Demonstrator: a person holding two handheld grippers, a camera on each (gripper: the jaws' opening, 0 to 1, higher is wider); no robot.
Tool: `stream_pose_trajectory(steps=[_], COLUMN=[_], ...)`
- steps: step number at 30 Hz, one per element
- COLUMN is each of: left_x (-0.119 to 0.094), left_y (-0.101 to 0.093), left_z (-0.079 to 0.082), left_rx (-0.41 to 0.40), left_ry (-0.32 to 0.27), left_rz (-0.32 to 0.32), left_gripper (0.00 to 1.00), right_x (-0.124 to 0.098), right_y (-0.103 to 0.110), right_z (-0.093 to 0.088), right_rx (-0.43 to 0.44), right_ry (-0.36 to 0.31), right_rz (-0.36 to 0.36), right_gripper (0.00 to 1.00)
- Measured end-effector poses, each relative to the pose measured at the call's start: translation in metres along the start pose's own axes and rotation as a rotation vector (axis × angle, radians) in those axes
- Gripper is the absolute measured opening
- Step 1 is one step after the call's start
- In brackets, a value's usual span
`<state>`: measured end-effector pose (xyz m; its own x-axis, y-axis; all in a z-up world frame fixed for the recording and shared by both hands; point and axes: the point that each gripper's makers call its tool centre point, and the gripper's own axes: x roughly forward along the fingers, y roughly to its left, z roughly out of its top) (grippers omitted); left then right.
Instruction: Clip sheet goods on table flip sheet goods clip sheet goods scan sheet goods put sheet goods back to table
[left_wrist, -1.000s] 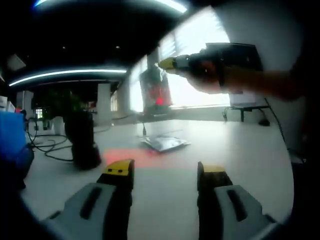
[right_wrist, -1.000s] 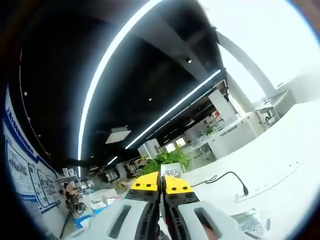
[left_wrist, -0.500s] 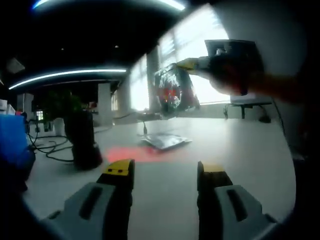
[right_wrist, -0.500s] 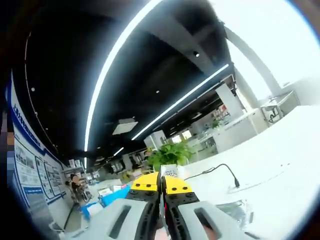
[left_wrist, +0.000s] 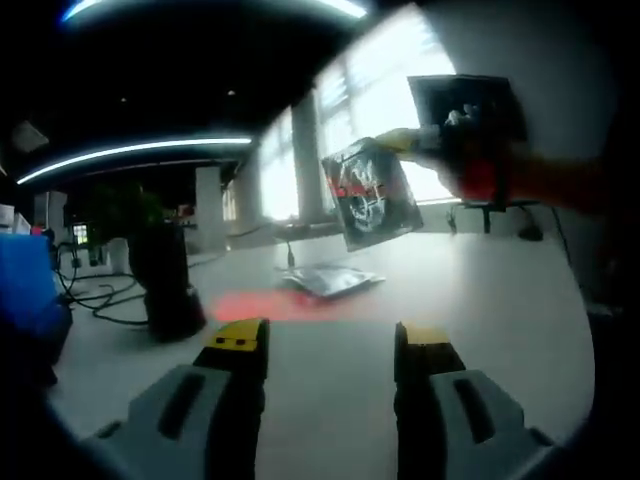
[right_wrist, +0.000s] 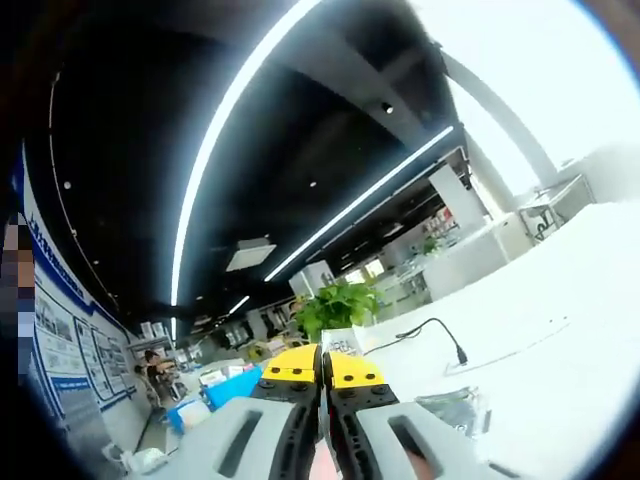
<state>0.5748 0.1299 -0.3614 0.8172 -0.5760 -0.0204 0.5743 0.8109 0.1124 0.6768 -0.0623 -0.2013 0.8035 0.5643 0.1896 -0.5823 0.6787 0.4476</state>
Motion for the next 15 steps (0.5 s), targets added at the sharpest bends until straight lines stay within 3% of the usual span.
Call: stream_pose_trajectory(steps=[5,15], left_x=[0.000,0.000], left_y=[0.000,-0.001], left_z=[0.000,0.000], left_rx=[0.000,0.001], left_ry=[-0.002,-0.002], left_rz=[-0.001,-0.002], left_gripper=[0.43,0.43], right_x=[0.002,0.013], right_y=[-0.001,-0.001], right_z=[-0.011,-0.015], right_rx=[-0.009,-0.058], right_ry=[0.043,0.104], right_rz=[0.004,0.062], right_gripper=[0.00,0.00])
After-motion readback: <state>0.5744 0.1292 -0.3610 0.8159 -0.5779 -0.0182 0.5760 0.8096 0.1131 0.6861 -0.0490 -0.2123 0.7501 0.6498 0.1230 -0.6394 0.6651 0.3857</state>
